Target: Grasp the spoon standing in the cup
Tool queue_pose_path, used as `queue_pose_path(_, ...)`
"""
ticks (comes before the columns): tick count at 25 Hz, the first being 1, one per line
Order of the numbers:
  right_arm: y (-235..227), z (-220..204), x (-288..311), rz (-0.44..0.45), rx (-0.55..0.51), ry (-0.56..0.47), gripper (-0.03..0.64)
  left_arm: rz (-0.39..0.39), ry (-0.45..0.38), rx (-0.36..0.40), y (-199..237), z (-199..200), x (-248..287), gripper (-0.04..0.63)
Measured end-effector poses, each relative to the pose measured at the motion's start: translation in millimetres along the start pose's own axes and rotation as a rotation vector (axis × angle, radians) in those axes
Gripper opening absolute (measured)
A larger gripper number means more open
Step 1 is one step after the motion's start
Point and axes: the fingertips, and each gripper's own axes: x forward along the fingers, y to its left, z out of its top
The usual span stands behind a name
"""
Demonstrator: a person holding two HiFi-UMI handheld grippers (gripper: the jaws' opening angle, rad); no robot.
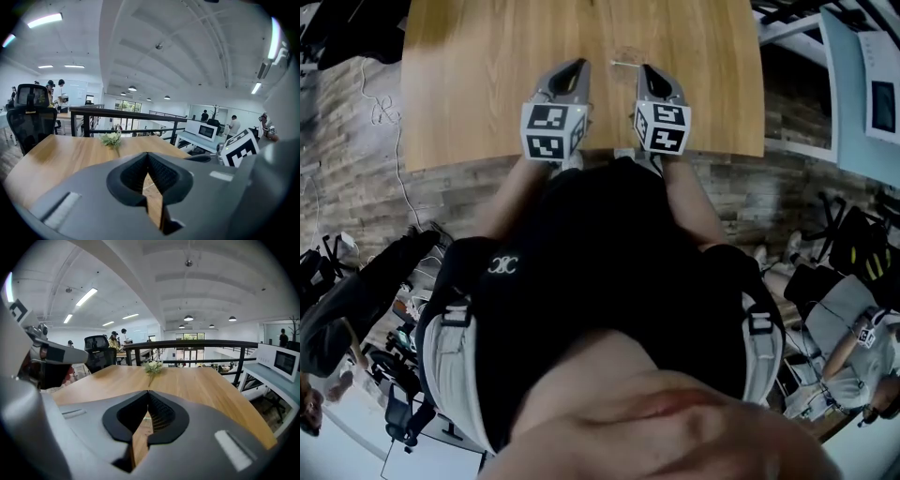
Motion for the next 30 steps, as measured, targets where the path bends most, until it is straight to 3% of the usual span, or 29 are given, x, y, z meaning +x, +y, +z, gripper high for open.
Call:
queue_pose_path(4, -15.1, -24.1, 16.9, -0.045, 0.0, 0.055, 0.002, 0.021, 0.013, -0.002, 2.8, -0.8, 5.3, 0.011)
queue_pose_path(6, -19.0, -32.6, 23.9, -0.043, 0.003, 0.077, 0.054, 0.031, 0.018, -0.001, 2.8, -0.5, 7.7, 0.011)
queue_pose_path(9, -25.7, -41.7, 33.7, -0.049, 0.009, 0.097, 0.063, 0.045, 0.026, 0.002, 3.6, -1.4, 12.0, 0.011)
queue_pose_path(15, -34.5, -53.3, 52.8, -0.061, 0.019, 0.156, 0.063, 0.071, 0.04, 0.006, 9.8, -3.1, 17.5, 0.011)
queue_pose_path(22, -38.4, -73.0, 67.7, -0.037, 0.11, 0.257, 0.063, 0.094, 0.062, -0.003, 14.5, -12.5, 18.4, 0.011)
queue_pose_path(26, -39.9, -75.3, 67.4, -0.033, 0.165, 0.27, 0.054, 0.099, 0.064, -0.001, 16.1, -12.7, 17.9, 0.011)
queue_pose_path(30, -37.2, -72.2, 64.9, -0.044, 0.149, 0.261, 0.021, 0.087, 0.062, -0.01, 16.5, -12.9, 16.3, 0.011)
